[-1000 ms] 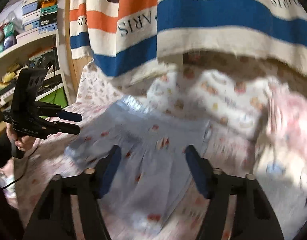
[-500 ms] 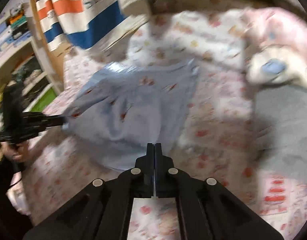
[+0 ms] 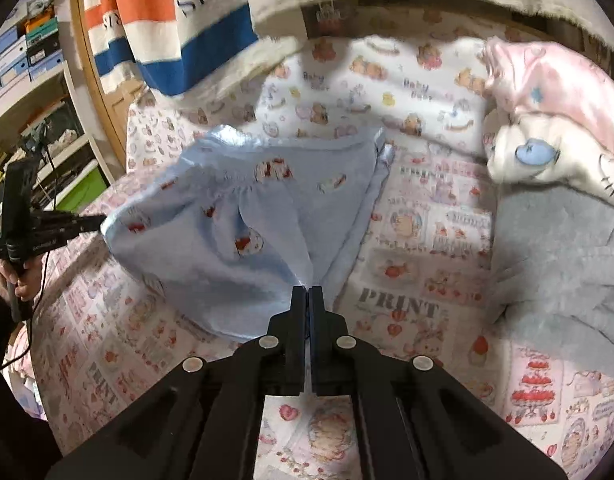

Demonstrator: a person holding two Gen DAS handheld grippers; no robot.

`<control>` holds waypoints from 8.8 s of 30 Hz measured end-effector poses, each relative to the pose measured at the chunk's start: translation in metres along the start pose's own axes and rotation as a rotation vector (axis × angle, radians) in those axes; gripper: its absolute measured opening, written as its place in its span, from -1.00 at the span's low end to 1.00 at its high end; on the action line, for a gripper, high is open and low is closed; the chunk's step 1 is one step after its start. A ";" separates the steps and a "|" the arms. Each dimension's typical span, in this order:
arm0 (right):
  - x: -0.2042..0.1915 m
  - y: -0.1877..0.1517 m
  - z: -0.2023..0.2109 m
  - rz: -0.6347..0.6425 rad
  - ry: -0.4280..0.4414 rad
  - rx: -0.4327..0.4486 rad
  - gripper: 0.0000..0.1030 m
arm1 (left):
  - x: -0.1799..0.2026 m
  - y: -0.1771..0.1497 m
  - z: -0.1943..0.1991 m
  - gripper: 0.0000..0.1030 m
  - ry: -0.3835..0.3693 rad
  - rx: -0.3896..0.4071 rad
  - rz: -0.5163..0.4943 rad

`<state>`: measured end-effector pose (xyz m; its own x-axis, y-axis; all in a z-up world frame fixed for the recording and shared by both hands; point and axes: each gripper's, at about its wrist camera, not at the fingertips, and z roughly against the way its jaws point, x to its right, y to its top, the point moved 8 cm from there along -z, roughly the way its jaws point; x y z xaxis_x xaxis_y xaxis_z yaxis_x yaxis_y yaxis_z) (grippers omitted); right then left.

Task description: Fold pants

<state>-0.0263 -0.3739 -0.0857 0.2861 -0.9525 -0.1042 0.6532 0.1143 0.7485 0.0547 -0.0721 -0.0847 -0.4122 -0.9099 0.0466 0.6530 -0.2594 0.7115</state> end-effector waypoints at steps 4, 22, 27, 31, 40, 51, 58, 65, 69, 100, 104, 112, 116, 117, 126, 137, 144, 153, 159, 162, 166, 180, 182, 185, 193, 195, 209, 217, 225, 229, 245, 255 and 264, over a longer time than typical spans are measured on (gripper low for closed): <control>0.002 0.013 0.013 0.010 -0.029 0.058 -0.97 | 0.014 0.013 0.018 -0.97 -0.020 0.064 -0.042; -0.086 -0.014 -0.013 0.551 0.141 -0.152 0.09 | 0.085 -0.003 -0.021 -0.29 -0.049 -0.096 -0.345; -0.087 -0.026 -0.035 0.648 0.092 -0.203 0.09 | 0.080 -0.006 -0.030 -0.20 -0.041 -0.129 -0.378; -0.085 -0.038 -0.044 0.759 0.066 -0.219 0.09 | 0.081 -0.018 -0.031 -0.20 -0.054 -0.180 -0.448; -0.075 -0.028 -0.062 0.717 0.048 -0.213 0.09 | 0.070 -0.008 -0.047 -0.06 -0.058 -0.193 -0.437; -0.096 -0.034 -0.045 0.656 0.089 -0.169 -0.92 | 0.078 -0.009 -0.030 -0.98 -0.133 -0.233 -0.359; -0.125 -0.064 0.009 0.615 0.300 -0.264 -0.93 | 0.090 -0.036 0.030 -0.98 -0.225 -0.295 -0.368; -0.139 -0.058 0.053 0.489 0.492 -0.256 -0.93 | 0.082 -0.043 0.056 -0.97 -0.253 -0.307 -0.282; -0.133 -0.042 0.049 0.454 0.481 -0.237 -0.93 | 0.082 -0.015 0.056 -0.97 -0.225 -0.268 -0.311; -0.127 -0.014 0.061 0.382 0.550 -0.217 -0.93 | 0.070 0.008 0.065 -0.96 -0.219 -0.192 -0.340; -0.138 -0.031 0.059 0.373 0.566 -0.249 -0.93 | 0.070 -0.003 0.070 -0.96 -0.212 -0.204 -0.335; -0.142 -0.046 0.065 0.332 0.643 -0.303 -0.93 | 0.080 -0.007 0.078 -0.96 -0.230 -0.217 -0.382; -0.130 -0.033 0.058 0.294 0.667 -0.296 -0.93 | 0.091 0.014 0.074 -0.96 -0.224 -0.202 -0.440; -0.124 -0.027 0.055 0.280 0.669 -0.286 -0.93 | 0.093 0.020 0.070 -0.96 -0.237 -0.212 -0.451; -0.077 0.010 -0.004 0.070 0.695 -0.442 -0.93 | 0.085 0.074 -0.001 -0.96 -0.323 -0.395 -0.389; -0.026 0.030 -0.074 -0.033 0.559 -0.521 -0.93 | 0.069 0.083 -0.092 -0.95 -0.329 -0.539 -0.340; 0.000 0.035 -0.090 0.005 0.329 -0.462 -0.78 | 0.053 0.089 -0.106 -0.79 -0.253 -0.476 -0.322; 0.012 0.052 -0.038 -0.009 0.150 -0.195 -0.73 | 0.031 0.111 -0.046 -0.29 -0.150 -0.205 -0.235; -0.034 0.027 -0.018 -0.004 0.155 -0.192 -0.73 | 0.075 0.070 -0.038 -0.67 -0.293 -0.245 -0.229; -0.051 -0.001 -0.026 -0.060 0.164 -0.294 -0.73 | 0.080 0.060 -0.044 -0.67 -0.210 -0.194 -0.199; -0.047 -0.017 -0.034 -0.094 0.102 -0.278 -0.73 | 0.072 0.048 -0.055 -0.67 -0.125 -0.166 -0.158; -0.003 0.003 -0.063 -0.150 -0.041 -0.170 -0.73 | 0.022 0.040 -0.069 -0.66 -0.050 -0.135 -0.045; 0.001 0.011 -0.054 -0.171 -0.062 -0.145 -0.73 | 0.025 0.046 -0.056 -0.66 -0.035 -0.093 -0.052; -0.012 0.027 -0.024 -0.148 -0.041 -0.034 -0.73 | 0.037 0.052 -0.031 -0.50 0.023 -0.009 -0.117; -0.083 0.017 -0.009 -0.113 0.064 -0.030 -0.73 | 0.111 0.024 -0.018 -0.79 -0.244 -0.062 -0.070; -0.091 0.006 -0.017 -0.118 0.058 -0.066 -0.73 | 0.120 0.017 -0.027 -0.79 -0.235 -0.085 -0.078; -0.074 -0.013 -0.058 -0.194 0.049 -0.107 -0.73 | 0.100 0.002 -0.056 -0.89 -0.152 -0.125 0.075; -0.078 0.000 -0.037 -0.179 0.039 -0.074 -0.72 | 0.103 0.012 -0.038 -0.89 -0.240 -0.110 0.111; -0.048 0.016 -0.037 -0.232 -0.090 -0.037 -0.72 | 0.115 0.037 -0.062 -0.89 -0.203 -0.098 0.111; -0.030 0.016 -0.050 -0.286 -0.102 -0.065 -0.72 | 0.105 0.038 -0.075 -0.94 -0.172 -0.112 0.121; -0.049 0.026 -0.052 -0.288 0.074 0.002 -0.72 | 0.066 0.039 -0.065 -0.95 -0.079 -0.135 0.153; -0.079 0.007 -0.078 -0.195 0.108 -0.116 -0.72 | 0.030 0.017 -0.073 -0.94 -0.017 -0.156 0.223; -0.062 0.018 -0.058 -0.222 0.049 -0.038 -0.72 | 0.029 0.033 -0.033 -0.70 0.038 -0.001 0.149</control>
<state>0.0089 -0.2961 -0.1036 0.1655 -0.9410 -0.2953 0.7296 -0.0847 0.6786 0.0857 -0.1181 -0.0831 -0.2863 -0.9499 0.1253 0.7062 -0.1208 0.6976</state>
